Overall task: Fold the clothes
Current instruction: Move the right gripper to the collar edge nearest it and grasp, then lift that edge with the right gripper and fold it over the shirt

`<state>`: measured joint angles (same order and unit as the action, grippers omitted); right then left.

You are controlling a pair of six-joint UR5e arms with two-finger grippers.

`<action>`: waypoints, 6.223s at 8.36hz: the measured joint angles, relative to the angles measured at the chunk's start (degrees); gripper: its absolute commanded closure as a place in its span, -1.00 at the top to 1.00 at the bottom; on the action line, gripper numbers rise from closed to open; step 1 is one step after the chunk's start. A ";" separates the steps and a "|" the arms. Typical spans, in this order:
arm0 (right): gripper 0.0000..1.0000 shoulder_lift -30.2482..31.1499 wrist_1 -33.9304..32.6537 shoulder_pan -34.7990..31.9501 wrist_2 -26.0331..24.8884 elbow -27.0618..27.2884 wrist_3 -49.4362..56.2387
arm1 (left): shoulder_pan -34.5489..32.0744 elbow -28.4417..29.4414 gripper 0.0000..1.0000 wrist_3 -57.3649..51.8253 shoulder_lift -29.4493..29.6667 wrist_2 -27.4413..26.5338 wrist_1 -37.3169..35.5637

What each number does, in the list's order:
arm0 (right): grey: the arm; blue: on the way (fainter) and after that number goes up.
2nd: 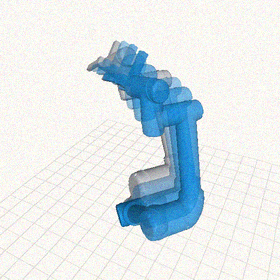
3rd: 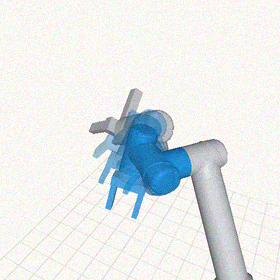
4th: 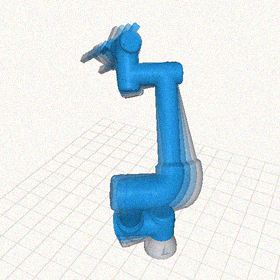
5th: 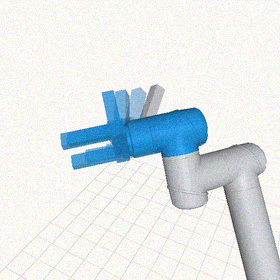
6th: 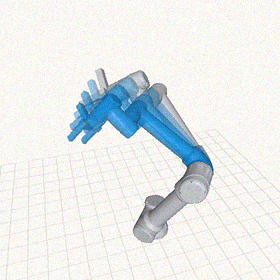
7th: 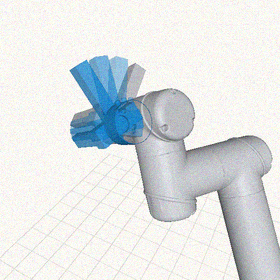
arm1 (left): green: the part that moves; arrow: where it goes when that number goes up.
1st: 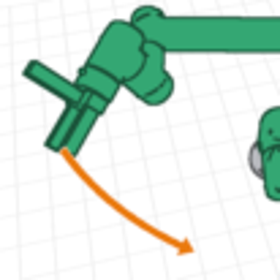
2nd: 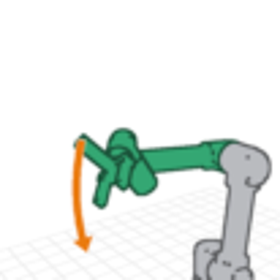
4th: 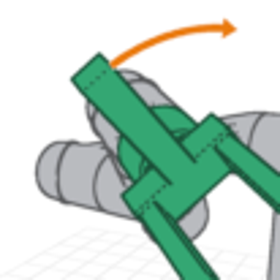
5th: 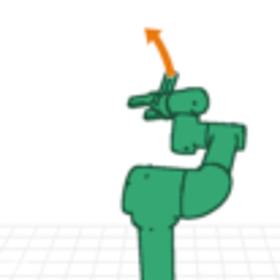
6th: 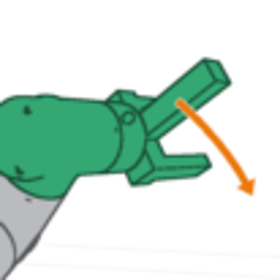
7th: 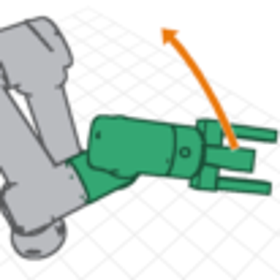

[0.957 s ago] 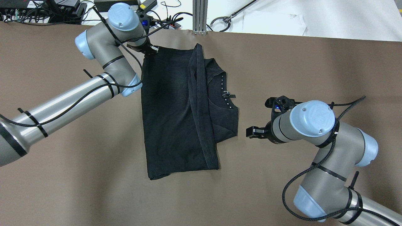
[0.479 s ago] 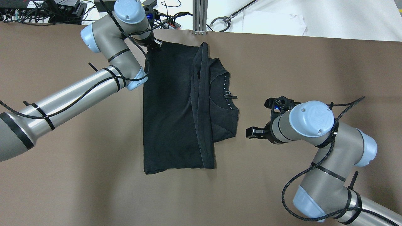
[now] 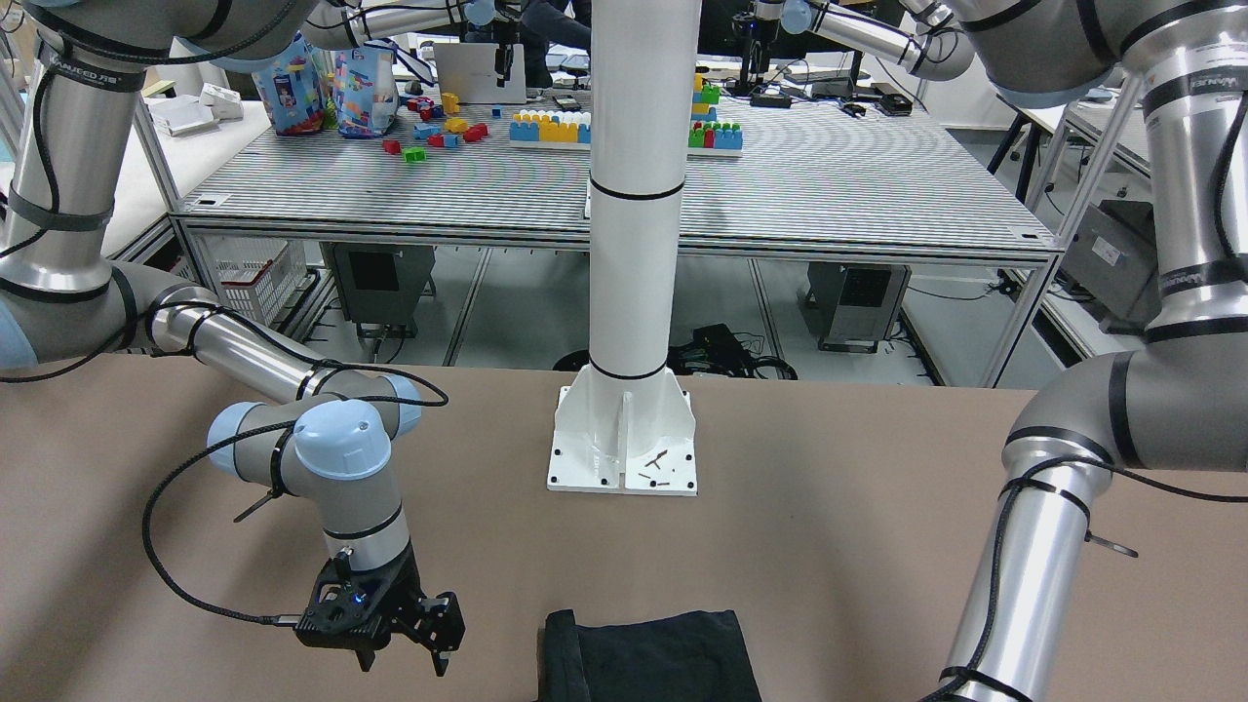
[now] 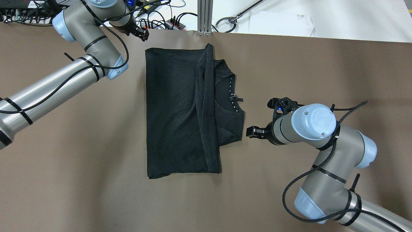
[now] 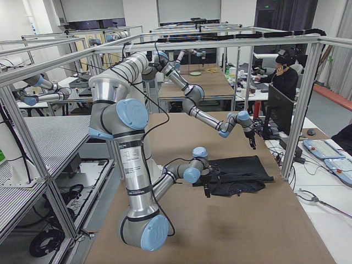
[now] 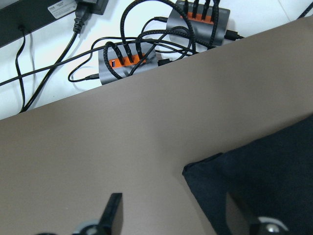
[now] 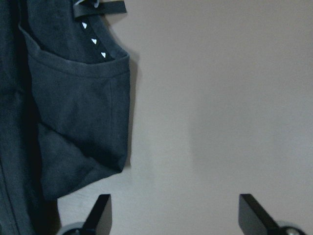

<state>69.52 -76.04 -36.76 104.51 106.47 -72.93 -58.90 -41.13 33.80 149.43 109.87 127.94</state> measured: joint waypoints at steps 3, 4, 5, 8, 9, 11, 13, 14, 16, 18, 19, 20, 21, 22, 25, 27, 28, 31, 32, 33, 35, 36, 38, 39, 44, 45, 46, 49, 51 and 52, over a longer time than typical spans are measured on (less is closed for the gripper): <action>0.73 -4.35 11.36 1.02 -1.98 -9.12 -22.79 | -0.32 -7.08 1.00 -0.32 -4.95 0.98 0.05; 0.67 -6.14 12.77 2.10 -4.62 -11.35 -28.43 | -0.22 -8.04 1.00 -0.18 -5.56 1.02 0.08; 0.64 -7.25 13.52 3.53 -7.97 -12.64 -32.10 | -0.14 -8.46 1.00 -0.11 -5.77 1.03 0.15; 0.58 -7.25 14.16 7.41 -12.39 -13.74 -36.23 | -0.08 -8.76 1.00 0.07 -5.96 1.04 0.32; 0.34 -6.96 14.21 8.18 -12.72 -13.89 -36.50 | -0.08 -8.77 1.00 0.10 -6.02 1.05 0.35; -0.21 -6.84 14.40 8.91 -13.10 -14.02 -36.85 | -0.08 -8.79 1.00 0.12 -6.13 1.07 0.38; -0.17 -6.93 14.52 8.86 -15.08 -14.13 -37.40 | -0.05 -8.79 1.00 0.12 -6.20 1.05 0.38; -0.16 -6.98 14.49 8.63 -16.23 -14.16 -37.68 | 0.10 -8.79 1.00 0.12 -6.20 1.05 0.37; -0.65 -7.02 14.41 8.23 -17.07 -14.18 -37.78 | 0.23 -8.79 1.00 0.12 -6.18 1.04 0.31; -1.00 -7.01 14.40 8.15 -17.21 -14.19 -37.81 | 0.27 -8.77 1.00 0.12 -6.17 1.04 0.29; -1.00 -6.91 14.26 8.26 -17.22 -14.18 -37.78 | 0.27 -8.77 1.00 0.14 -6.17 1.04 0.29; -1.00 -6.82 14.15 8.47 -17.19 -14.06 -37.80 | 0.27 -8.77 1.00 0.21 -6.17 1.04 0.29; -1.00 -6.68 14.05 8.57 -16.82 -13.52 -37.69 | 0.27 -8.77 1.00 0.30 -6.17 1.04 0.29; -1.00 -6.25 13.82 8.62 -16.24 -12.45 -37.49 | 0.27 -8.78 1.00 0.32 -6.17 1.04 0.29; -1.00 0.83 13.45 10.71 -14.58 -1.61 -35.50 | 0.28 -8.79 1.00 0.40 -6.23 1.04 0.29; -1.00 3.95 13.48 12.28 -14.71 2.40 -34.50 | 0.51 -8.79 1.00 0.72 -6.26 1.05 0.33; -1.00 4.64 13.47 12.80 -14.89 2.97 -34.33 | 0.63 -8.79 1.00 0.99 -6.30 1.04 0.36; -0.60 5.37 13.09 13.24 -14.91 3.53 -33.54 | 0.92 -8.79 1.00 1.47 -6.29 1.05 0.38; 0.86 5.25 12.29 13.15 -14.69 3.50 -30.93 | 0.94 -8.79 1.00 1.51 -6.27 1.04 0.38; 0.88 5.12 11.64 12.70 -14.51 3.44 -27.48 | 0.97 -8.79 1.00 1.52 -6.26 1.04 0.38; 0.89 3.75 8.58 10.34 -14.14 3.33 -19.15 | 0.98 -8.88 1.00 1.53 -6.31 1.08 0.41; 0.90 1.72 5.59 8.94 -13.74 3.26 -15.43 | 1.03 -9.32 1.00 1.53 -6.60 1.08 0.41; 0.90 -4.39 -2.31 7.20 -13.06 2.34 -10.26 | 1.12 -11.03 1.00 1.53 -7.96 1.05 0.39; 0.90 -7.71 -5.76 6.99 -12.88 0.40 -9.36 | 1.18 -11.41 1.00 1.53 -8.25 1.04 0.38; 0.90 -25.18 -14.72 7.13 -10.28 -20.96 -8.47 | 2.50 -11.84 1.00 1.30 -9.45 0.79 0.47; 0.90 -26.41 -15.20 7.22 -10.14 -23.26 -7.94 | 2.68 -11.83 1.00 1.31 -9.48 0.71 0.47; 0.90 -27.03 -16.39 7.27 -10.08 -24.34 -6.63 | 2.80 -11.81 1.00 1.33 -9.50 0.66 0.47; 0.90 -27.90 -21.05 7.31 -9.96 -24.85 -2.68 | 3.04 -11.78 1.00 1.35 -9.51 0.57 0.47; 0.90 -27.91 -22.10 7.31 -9.98 -24.77 -1.62 | 3.12 -11.78 1.00 1.35 -9.51 0.53 0.47; 0.90 -27.74 -22.37 7.31 -10.00 -24.75 -1.32 | 3.15 -11.78 1.00 1.35 -9.51 0.52 0.47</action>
<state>41.78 -98.40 -29.45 94.51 81.72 -74.25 -55.75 -52.91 35.16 139.92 110.40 128.41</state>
